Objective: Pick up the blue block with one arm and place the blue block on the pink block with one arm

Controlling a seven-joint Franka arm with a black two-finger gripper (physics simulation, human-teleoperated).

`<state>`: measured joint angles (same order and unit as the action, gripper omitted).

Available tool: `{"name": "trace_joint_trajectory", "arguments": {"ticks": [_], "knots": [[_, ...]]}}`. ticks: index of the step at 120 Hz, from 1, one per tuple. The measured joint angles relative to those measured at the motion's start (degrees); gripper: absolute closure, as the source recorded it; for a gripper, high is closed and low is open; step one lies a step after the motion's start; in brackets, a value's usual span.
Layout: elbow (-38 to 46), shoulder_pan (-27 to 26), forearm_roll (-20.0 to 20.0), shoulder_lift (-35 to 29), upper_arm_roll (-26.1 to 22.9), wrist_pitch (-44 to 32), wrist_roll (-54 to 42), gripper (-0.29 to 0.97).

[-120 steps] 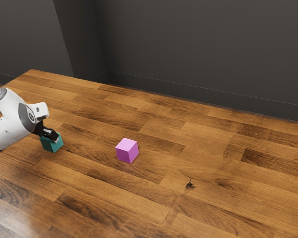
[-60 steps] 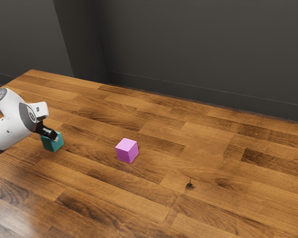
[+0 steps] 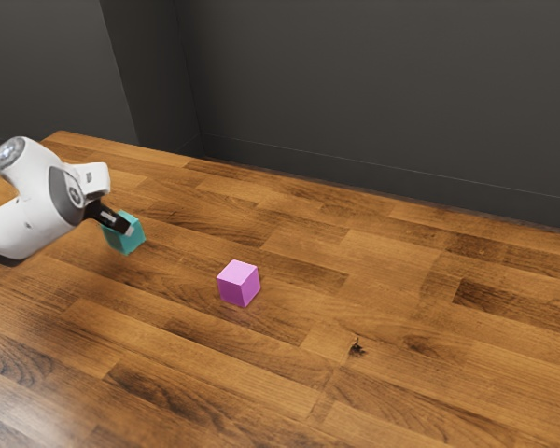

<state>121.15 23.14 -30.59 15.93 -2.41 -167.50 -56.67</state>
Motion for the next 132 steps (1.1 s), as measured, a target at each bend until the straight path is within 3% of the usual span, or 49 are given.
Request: {"name": "trace_joint_trajectory", "arguments": {"ticks": [29,101,132], "knots": [[0.35,-7.8,-0.14,-2.02,-0.04,-0.05,2.49,0.45],[1.86,-20.01,-0.36,-3.33,0.64,-0.3,17.96,0.45],[5.17,-25.35,-0.41,-5.28,3.79,-0.22,25.71,0.45]]}}
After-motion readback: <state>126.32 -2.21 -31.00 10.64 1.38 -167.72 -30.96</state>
